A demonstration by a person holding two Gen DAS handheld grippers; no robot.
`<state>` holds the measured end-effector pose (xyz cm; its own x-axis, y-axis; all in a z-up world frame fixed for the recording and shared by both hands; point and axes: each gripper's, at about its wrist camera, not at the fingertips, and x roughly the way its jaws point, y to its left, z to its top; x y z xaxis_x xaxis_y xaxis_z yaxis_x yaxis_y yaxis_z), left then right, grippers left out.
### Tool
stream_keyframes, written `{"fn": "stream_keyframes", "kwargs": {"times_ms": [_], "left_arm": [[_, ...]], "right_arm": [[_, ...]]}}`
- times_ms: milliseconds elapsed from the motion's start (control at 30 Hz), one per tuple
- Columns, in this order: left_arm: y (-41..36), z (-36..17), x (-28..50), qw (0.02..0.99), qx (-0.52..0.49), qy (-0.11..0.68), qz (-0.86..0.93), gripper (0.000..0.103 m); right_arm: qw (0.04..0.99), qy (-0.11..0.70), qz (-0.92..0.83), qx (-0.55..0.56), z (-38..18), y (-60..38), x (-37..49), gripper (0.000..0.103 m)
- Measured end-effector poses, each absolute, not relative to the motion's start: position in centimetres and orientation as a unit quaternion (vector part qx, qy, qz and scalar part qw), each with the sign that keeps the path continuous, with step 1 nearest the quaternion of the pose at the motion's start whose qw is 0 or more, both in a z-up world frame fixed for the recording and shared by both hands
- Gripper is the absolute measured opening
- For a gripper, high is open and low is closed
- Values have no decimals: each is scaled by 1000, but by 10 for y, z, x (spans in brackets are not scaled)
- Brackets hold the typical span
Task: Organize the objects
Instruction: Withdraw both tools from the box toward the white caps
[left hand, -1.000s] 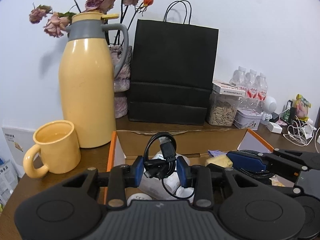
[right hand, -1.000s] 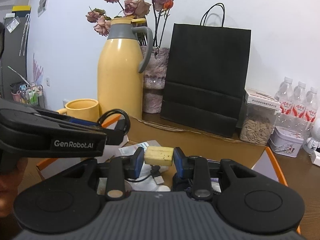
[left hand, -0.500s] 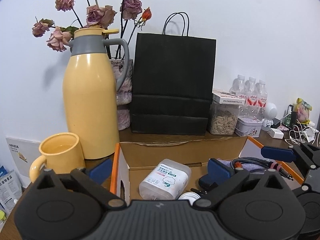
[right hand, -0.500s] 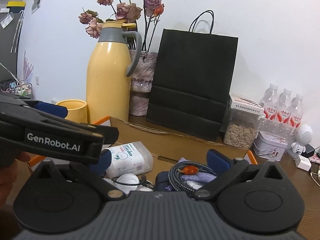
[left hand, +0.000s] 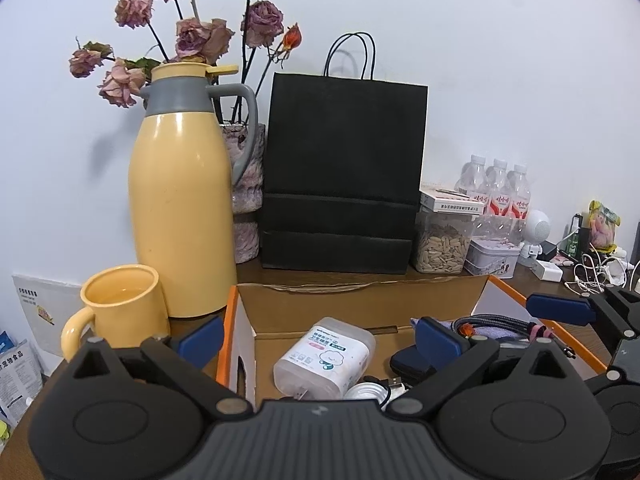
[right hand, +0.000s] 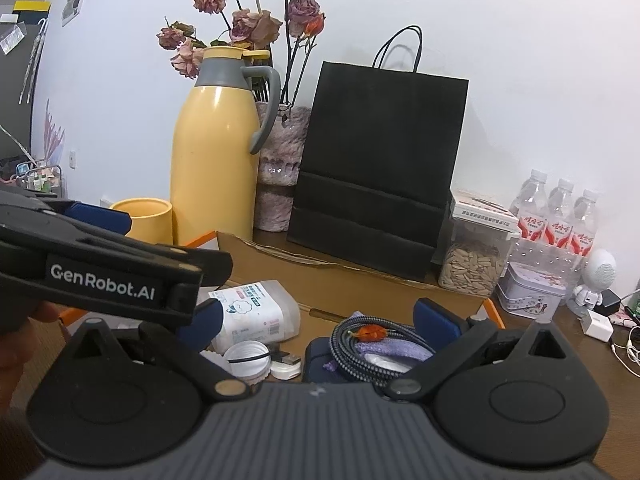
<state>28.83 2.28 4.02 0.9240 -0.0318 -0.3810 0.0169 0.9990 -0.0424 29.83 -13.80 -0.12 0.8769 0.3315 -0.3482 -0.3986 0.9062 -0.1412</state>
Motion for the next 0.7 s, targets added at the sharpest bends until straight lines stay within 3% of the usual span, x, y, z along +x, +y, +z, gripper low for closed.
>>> {"fn": "stream_keyframes", "kwargs": {"times_ms": [700], "left_arm": [[2,20,207,982,-40,183,-5,103]], "right_arm": [[967,170,167,-91,-25,-176,214,103]]}}
